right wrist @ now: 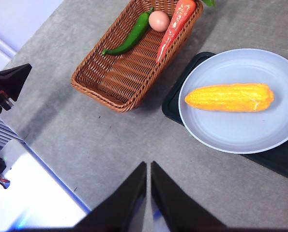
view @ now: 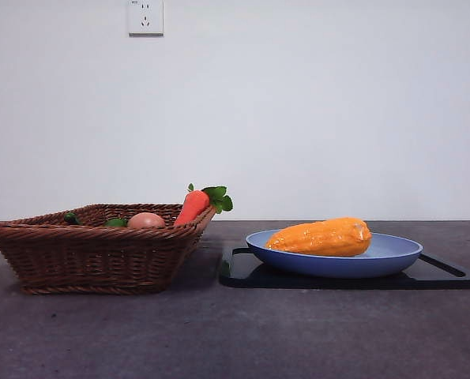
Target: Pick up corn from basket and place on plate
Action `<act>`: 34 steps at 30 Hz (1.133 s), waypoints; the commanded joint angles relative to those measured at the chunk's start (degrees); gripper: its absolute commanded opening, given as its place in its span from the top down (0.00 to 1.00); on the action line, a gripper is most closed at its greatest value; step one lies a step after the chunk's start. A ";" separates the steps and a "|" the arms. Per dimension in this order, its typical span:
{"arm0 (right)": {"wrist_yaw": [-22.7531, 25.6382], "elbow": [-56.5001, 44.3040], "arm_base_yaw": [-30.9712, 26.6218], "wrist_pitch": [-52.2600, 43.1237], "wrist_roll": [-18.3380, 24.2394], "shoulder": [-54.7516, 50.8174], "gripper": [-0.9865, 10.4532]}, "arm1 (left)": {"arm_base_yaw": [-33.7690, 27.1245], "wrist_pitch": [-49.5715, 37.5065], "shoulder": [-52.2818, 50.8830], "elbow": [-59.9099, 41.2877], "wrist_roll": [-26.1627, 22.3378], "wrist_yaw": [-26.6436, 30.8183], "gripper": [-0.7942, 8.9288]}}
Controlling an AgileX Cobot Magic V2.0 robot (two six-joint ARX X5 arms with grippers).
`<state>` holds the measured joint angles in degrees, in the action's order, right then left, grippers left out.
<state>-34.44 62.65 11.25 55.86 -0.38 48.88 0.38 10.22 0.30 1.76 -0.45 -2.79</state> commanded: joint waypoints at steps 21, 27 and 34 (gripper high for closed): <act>7.43 -5.16 -6.58 -19.17 6.40 -6.58 0.91 | -0.11 0.33 -0.13 -1.55 0.28 0.07 0.91; 7.91 -20.50 -12.35 -36.22 5.51 -17.03 0.91 | -0.11 0.35 -0.13 -1.55 0.28 0.07 0.91; 14.56 -39.74 -14.16 -50.71 5.49 -29.94 0.91 | -0.11 0.33 -0.13 -1.55 0.31 0.07 0.91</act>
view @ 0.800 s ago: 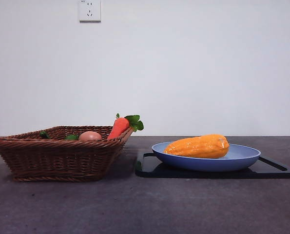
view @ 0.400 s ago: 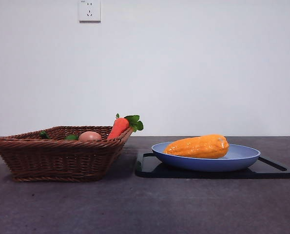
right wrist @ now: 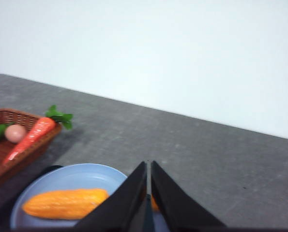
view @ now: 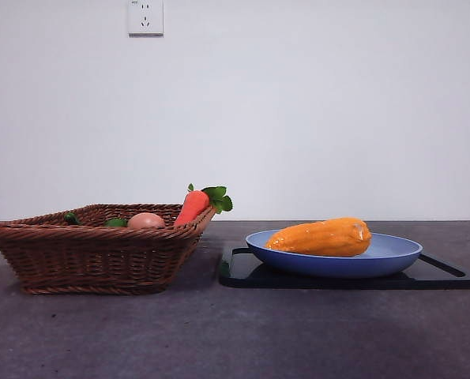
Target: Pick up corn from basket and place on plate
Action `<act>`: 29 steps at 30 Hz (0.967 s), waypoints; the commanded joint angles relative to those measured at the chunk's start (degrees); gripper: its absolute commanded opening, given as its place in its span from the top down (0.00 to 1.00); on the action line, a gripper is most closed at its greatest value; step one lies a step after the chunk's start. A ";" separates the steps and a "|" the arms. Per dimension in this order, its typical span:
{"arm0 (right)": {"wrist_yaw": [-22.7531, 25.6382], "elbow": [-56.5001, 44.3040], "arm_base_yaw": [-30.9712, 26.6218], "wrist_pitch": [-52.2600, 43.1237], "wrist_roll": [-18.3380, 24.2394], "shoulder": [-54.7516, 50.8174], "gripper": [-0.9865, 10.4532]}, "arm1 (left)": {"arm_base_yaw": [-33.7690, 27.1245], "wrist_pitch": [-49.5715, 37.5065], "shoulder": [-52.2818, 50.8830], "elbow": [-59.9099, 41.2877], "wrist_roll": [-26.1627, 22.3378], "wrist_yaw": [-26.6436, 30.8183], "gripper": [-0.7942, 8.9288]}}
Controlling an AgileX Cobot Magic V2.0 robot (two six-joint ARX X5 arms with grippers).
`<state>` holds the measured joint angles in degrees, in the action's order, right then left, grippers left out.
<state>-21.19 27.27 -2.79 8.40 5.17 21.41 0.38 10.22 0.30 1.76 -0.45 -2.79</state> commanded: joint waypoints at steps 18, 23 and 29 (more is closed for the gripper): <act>3.52 -26.58 -0.09 -9.46 -2.23 -19.32 0.91 | -0.11 0.33 -0.13 -1.55 0.28 0.07 0.91; 3.72 -26.73 -0.07 -3.26 -2.19 -21.20 0.91 | -0.11 0.33 -0.13 -1.55 0.28 0.07 0.91; 3.56 -26.73 -0.02 0.63 -2.32 -21.20 0.91 | -0.09 0.33 -0.13 -1.55 0.28 0.07 0.91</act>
